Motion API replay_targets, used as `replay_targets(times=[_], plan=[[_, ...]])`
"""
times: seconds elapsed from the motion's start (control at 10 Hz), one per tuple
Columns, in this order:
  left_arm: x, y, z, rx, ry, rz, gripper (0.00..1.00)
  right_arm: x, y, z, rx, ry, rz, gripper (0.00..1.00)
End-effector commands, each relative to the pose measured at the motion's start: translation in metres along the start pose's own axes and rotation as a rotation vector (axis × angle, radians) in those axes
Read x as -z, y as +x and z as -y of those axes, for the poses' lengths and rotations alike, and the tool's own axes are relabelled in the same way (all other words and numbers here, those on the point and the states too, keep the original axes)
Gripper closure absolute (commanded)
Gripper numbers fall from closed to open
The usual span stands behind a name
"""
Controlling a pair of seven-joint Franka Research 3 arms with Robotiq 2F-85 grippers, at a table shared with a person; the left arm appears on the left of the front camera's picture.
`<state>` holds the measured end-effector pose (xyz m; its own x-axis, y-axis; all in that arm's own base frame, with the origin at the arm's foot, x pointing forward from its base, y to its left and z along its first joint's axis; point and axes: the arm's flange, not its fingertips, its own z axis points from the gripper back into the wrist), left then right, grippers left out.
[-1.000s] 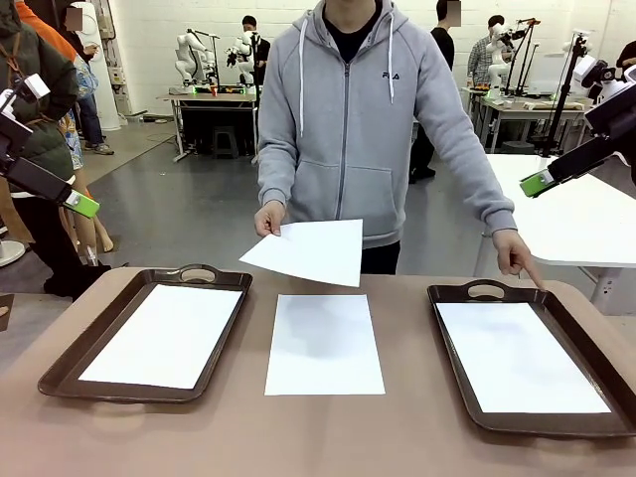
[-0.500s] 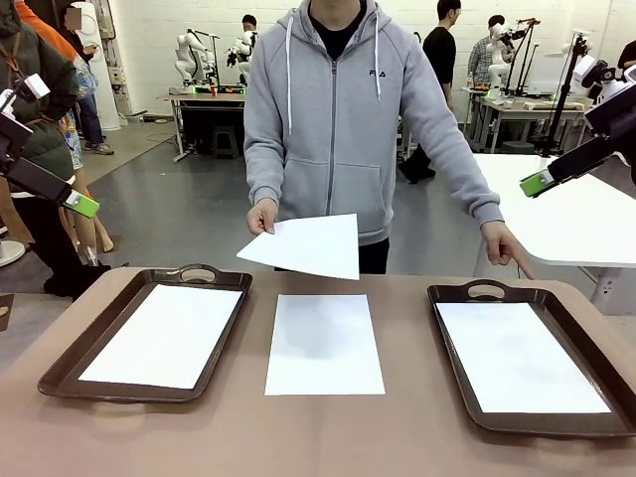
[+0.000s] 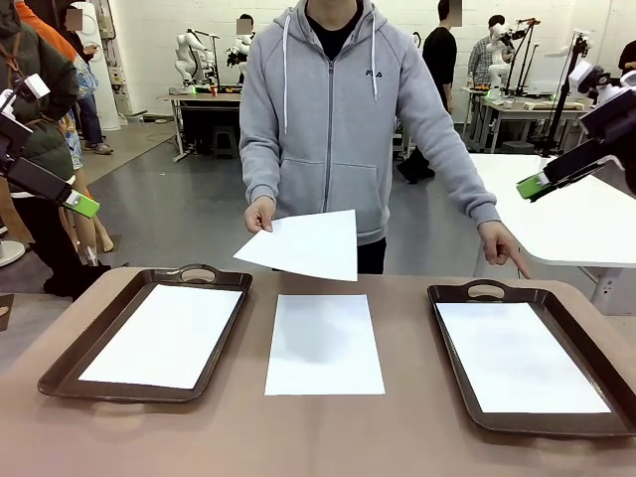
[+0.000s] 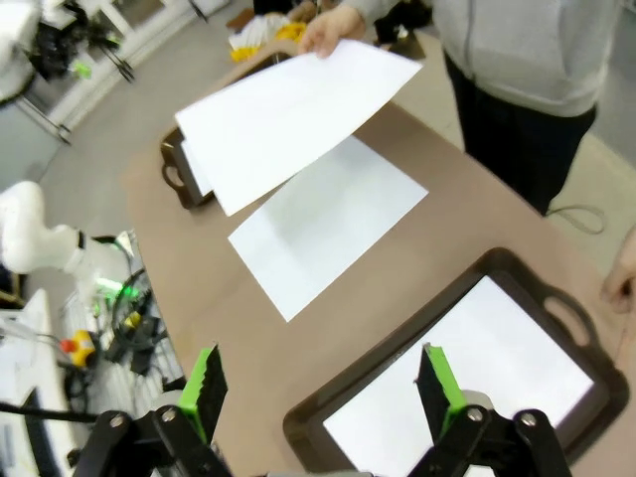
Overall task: Sort the A4 documents.
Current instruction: Receive the A4 Paper.
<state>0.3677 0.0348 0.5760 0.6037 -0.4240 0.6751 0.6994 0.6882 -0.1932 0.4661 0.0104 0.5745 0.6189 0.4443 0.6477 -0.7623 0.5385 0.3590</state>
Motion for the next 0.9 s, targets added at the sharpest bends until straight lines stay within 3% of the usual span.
replay_targets(times=[0.0, 0.2, 0.5, 0.8], plan=[[0.0, 0.0, 0.001, -0.001, 0.004, -0.002, 0.0, 0.038, 0.015, 0.031, 0.196, 0.063, 0.04, 0.0], [0.0, 0.0, 0.001, -0.001, 0.004, -0.002, 0.0, 0.092, 0.023, 0.052, 0.331, 0.155, 0.064, 0.0], [0.0, 0.0, 0.001, -0.001, 0.004, -0.002, 0.0, 0.171, 0.03, 0.054, 0.531, 0.357, 0.105, 0.0], [0.0, 0.0, 0.001, -0.001, 0.004, -0.002, 0.0, 0.221, 0.041, 0.071, 0.69, 0.489, 0.215, 0.0]])
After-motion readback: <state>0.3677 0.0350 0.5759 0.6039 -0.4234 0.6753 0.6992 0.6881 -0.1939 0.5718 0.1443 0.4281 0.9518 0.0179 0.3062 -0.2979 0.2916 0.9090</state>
